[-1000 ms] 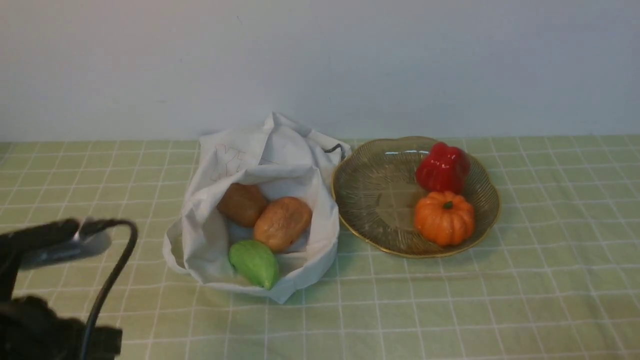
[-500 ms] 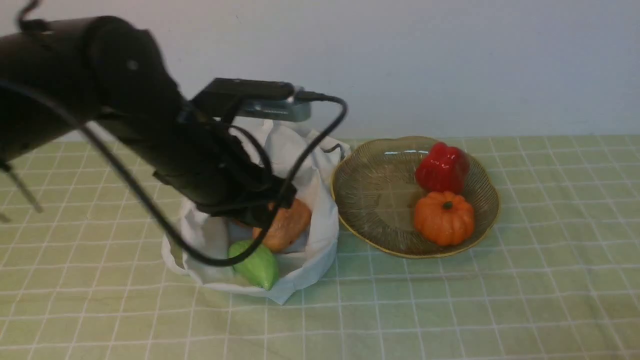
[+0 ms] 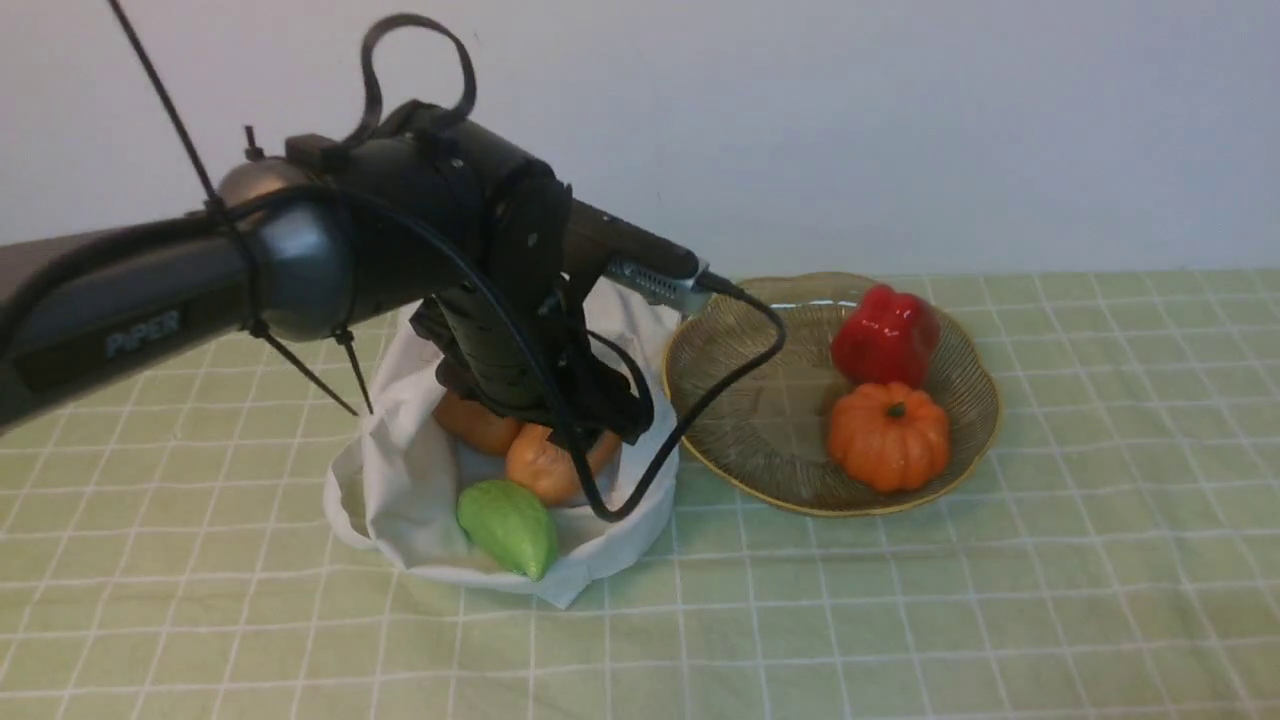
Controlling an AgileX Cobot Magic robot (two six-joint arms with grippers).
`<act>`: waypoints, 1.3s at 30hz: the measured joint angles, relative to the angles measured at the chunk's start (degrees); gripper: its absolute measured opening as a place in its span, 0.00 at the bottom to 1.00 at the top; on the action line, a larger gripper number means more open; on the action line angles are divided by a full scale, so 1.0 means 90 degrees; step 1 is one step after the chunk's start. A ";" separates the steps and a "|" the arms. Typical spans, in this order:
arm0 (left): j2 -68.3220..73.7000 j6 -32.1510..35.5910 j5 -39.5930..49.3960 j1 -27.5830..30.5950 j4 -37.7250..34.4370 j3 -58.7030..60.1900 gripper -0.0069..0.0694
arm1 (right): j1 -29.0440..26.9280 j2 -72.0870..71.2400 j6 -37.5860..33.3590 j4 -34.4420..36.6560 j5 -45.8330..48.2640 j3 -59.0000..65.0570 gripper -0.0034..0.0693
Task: Take vegetables from bag on green coffee tablecloth place on plate.
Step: 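Reach into the cloth bag and grasp the potato inside with the left gripper, then take the potato out of the bag and place it on the plate with the left gripper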
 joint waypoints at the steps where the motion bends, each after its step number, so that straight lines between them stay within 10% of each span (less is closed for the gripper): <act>1: 0.0095 -0.0014 -0.0081 0.0000 0.0020 -0.0005 0.78 | 0.0000 0.0000 0.0000 0.0000 0.0000 0.0000 0.02; 26: 0.0830 -0.0040 -0.0435 -0.0075 0.0418 -0.0086 0.73 | 0.0000 0.0000 0.0000 0.0000 0.0000 0.0000 0.02; 39: -0.0967 -0.0056 -0.0079 -0.0443 -0.1620 -0.0049 0.73 | 0.0000 0.0000 0.0000 0.0000 0.0000 0.0000 0.02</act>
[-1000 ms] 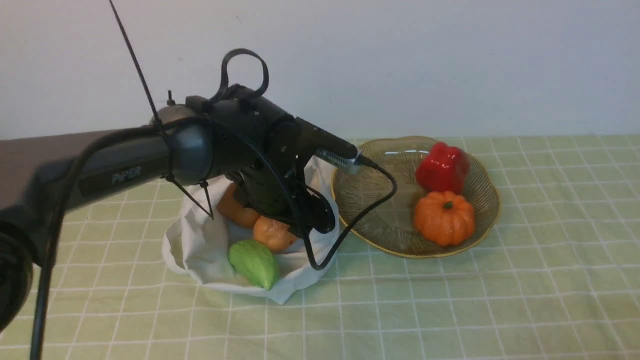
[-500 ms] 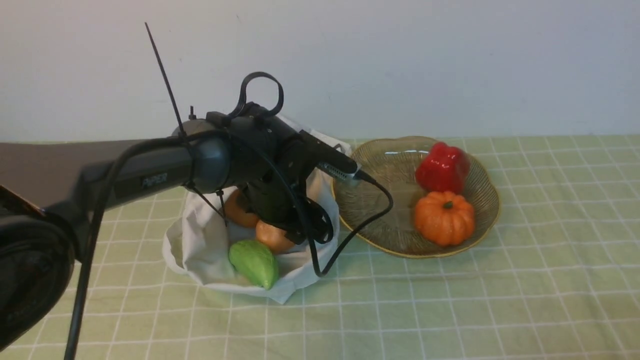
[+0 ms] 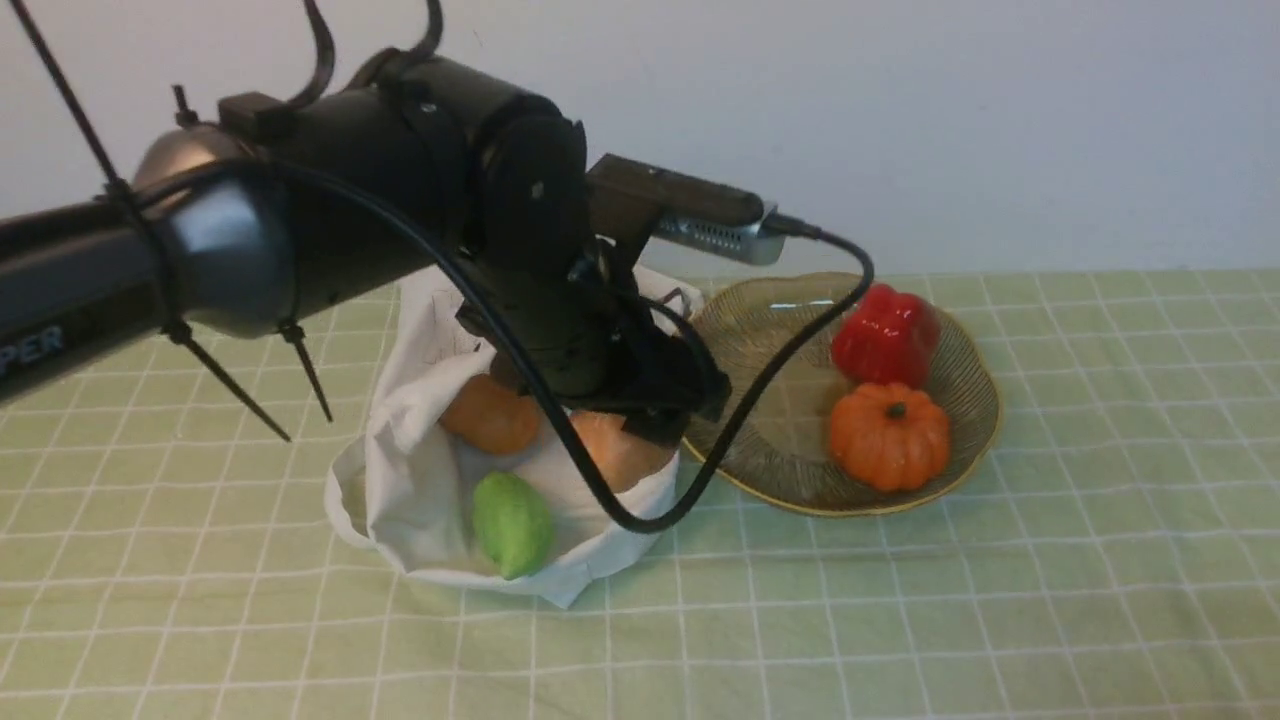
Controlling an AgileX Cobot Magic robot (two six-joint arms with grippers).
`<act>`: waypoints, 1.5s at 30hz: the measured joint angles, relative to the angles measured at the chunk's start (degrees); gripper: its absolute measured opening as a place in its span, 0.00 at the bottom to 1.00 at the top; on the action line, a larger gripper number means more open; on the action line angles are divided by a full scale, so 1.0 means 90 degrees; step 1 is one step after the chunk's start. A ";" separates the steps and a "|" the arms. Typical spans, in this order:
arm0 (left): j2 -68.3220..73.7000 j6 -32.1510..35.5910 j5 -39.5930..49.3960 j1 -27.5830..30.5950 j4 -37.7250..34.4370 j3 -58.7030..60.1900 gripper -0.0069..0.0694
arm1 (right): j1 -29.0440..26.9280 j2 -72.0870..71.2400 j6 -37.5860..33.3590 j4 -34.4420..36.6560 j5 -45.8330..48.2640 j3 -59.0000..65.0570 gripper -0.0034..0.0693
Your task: Take vegetables from bag on green coffee tablecloth place on plate.
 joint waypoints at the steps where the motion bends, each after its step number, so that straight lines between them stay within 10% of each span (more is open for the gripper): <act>1: 0.0012 0.0009 -0.0132 0.0000 -0.0175 0.0000 0.73 | 0.0000 0.0000 0.0000 0.0000 0.0000 0.0000 0.02; 17: 0.1703 0.0113 -0.3743 -0.0005 -0.1218 0.0000 0.78 | 0.0000 0.0000 0.0000 0.0000 0.0000 0.0000 0.02; 33: 0.1444 0.0130 -0.3642 -0.0053 -0.1324 0.0000 0.92 | 0.0000 0.0000 0.0000 0.0000 0.0000 0.0000 0.02; 45: -0.1699 0.1136 -0.0166 -0.0053 -0.0486 -0.0062 0.13 | 0.0000 0.0000 0.0000 0.0000 0.0000 0.0000 0.02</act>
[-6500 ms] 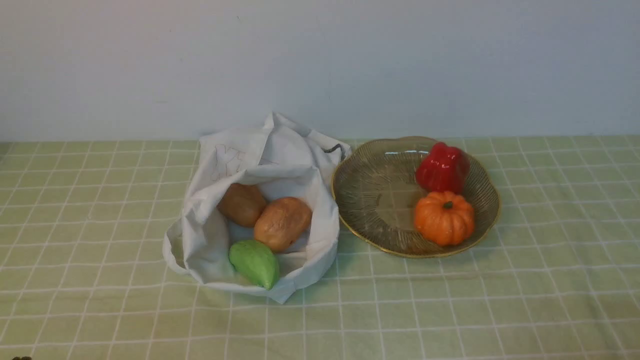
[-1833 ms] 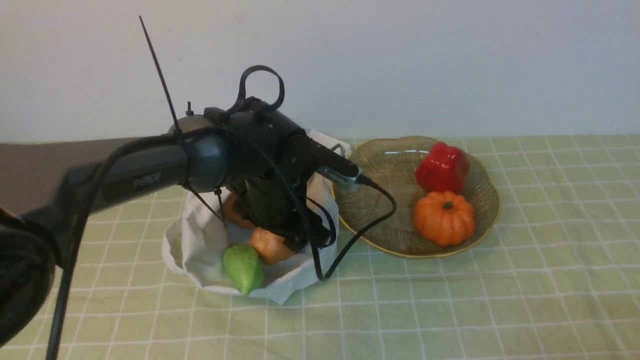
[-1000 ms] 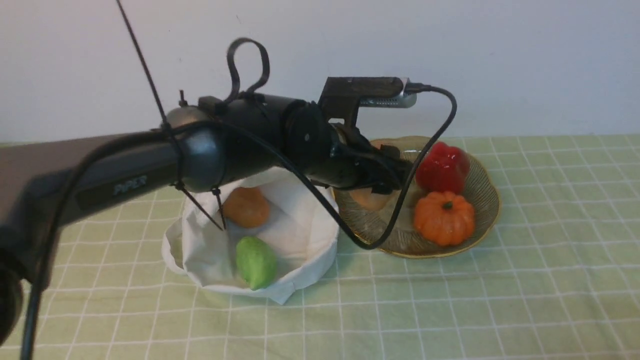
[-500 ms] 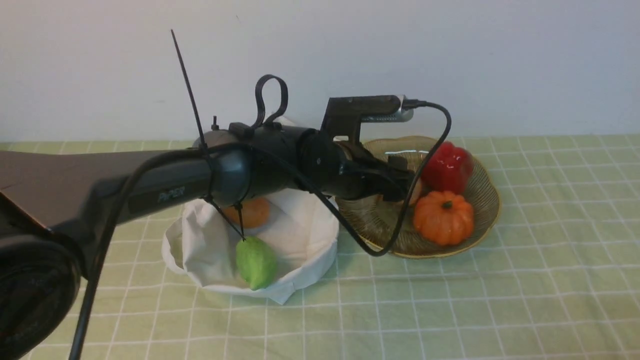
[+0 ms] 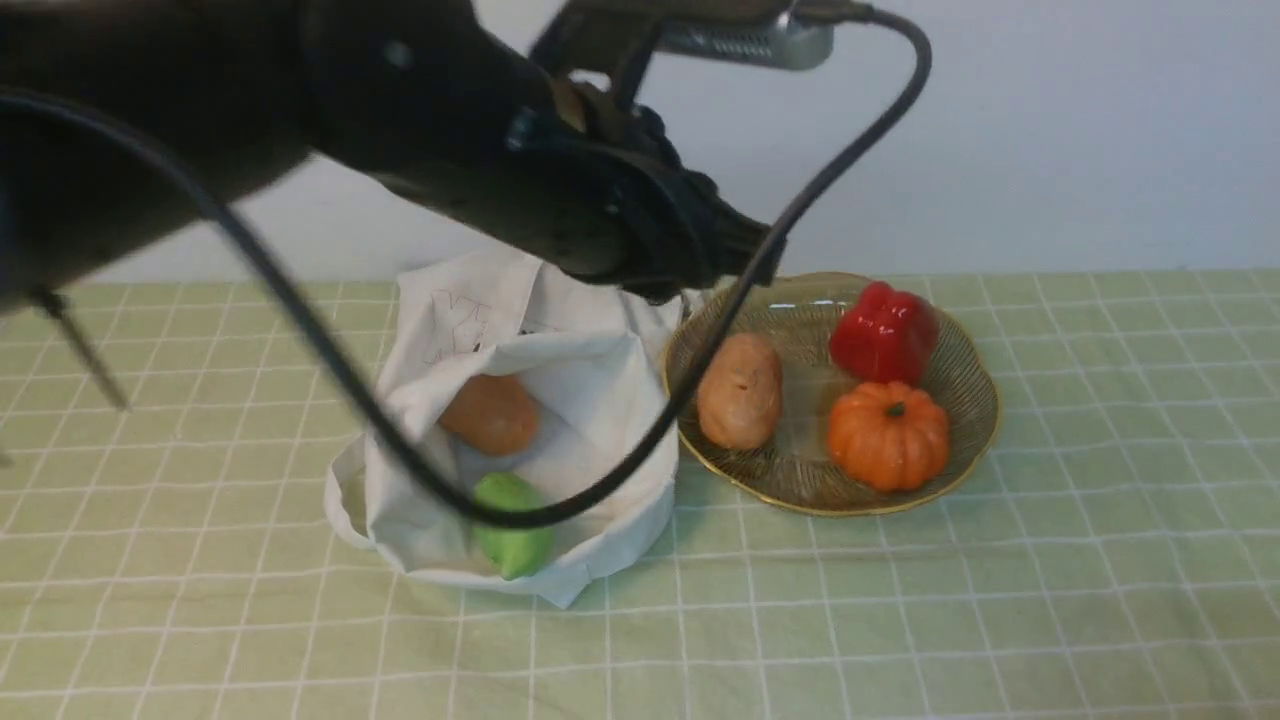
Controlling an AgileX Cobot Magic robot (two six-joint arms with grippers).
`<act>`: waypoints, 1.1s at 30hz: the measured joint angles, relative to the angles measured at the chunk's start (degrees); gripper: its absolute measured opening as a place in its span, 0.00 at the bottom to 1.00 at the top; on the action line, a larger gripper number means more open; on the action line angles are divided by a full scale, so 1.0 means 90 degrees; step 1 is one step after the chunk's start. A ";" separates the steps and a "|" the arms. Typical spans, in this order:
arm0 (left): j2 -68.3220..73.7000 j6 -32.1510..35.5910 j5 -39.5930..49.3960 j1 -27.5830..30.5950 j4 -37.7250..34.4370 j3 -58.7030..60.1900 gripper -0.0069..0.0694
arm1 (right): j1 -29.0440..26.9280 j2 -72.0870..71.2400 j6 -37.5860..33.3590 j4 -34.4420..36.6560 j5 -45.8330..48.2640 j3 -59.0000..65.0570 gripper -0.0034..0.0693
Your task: Take vegetables from bag on green coffee tablecloth place on plate.
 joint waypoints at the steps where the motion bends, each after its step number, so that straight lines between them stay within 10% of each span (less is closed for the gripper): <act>1: -0.0224 0.0040 0.0212 0.0000 0.0088 -0.0011 0.11 | 0.0000 0.0000 0.0000 0.0000 0.0000 0.0000 0.02; 15: -0.3392 -0.0031 0.2560 0.0000 0.0290 0.1673 0.08 | 0.0000 0.0000 0.0000 0.0000 0.0000 0.0000 0.02; 27: -0.6105 -0.0118 -0.2512 0.0000 -0.0098 0.6654 0.08 | 0.0000 0.0000 0.0000 0.0000 0.0000 0.0000 0.02; 33: -0.6225 -0.0125 -0.2898 0.0000 -0.0104 0.7618 0.08 | 0.0000 0.0000 0.0000 0.0000 0.0000 0.0000 0.02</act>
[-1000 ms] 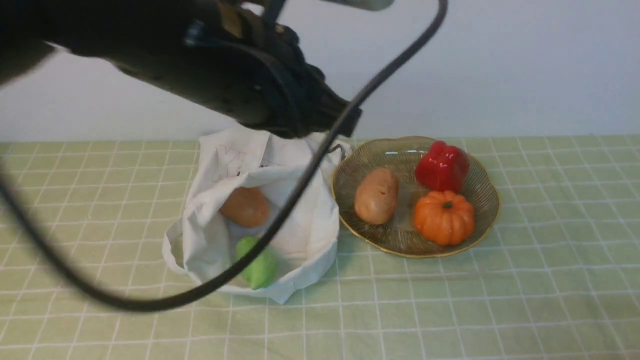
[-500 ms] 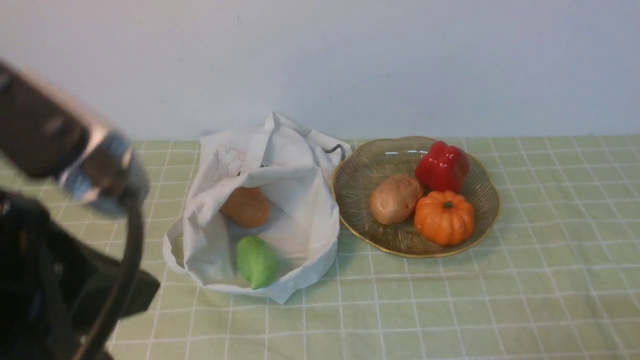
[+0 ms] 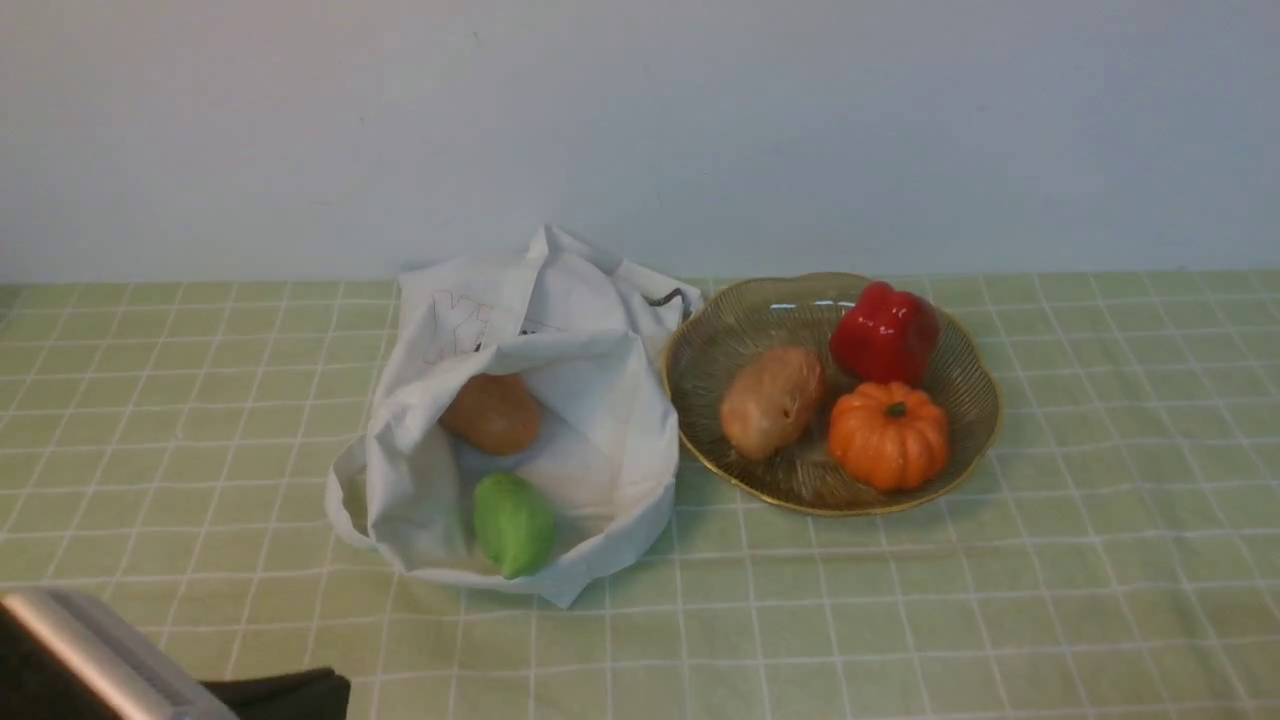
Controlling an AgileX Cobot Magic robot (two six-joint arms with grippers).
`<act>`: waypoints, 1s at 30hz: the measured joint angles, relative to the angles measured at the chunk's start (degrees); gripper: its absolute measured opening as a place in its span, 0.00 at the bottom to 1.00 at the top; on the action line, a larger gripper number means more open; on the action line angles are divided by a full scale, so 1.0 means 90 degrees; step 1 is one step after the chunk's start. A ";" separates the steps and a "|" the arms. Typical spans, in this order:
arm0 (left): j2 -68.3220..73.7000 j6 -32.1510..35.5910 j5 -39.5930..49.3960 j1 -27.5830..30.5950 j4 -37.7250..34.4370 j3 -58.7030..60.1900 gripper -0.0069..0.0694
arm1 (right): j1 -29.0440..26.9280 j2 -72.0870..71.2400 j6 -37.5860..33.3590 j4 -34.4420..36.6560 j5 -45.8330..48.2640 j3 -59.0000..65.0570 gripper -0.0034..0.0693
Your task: Take vegetables from bag on green coffee tablecloth place on plate.
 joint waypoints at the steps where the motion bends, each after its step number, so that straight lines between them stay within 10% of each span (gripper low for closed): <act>1: 0.0000 -0.0001 0.0024 0.0000 0.0000 0.0071 0.08 | 0.0000 0.0000 0.0000 0.0000 0.0000 0.0000 0.02; 16: -0.1093 -0.0006 0.0243 0.0129 0.0010 0.0399 0.08 | 0.0000 0.0000 0.0000 0.0000 -0.0006 0.0000 0.02; 30: -0.3335 -0.0006 -0.0011 0.3608 0.0558 0.1861 0.08 | 0.0000 0.0000 0.0000 0.0000 -0.0006 0.0000 0.02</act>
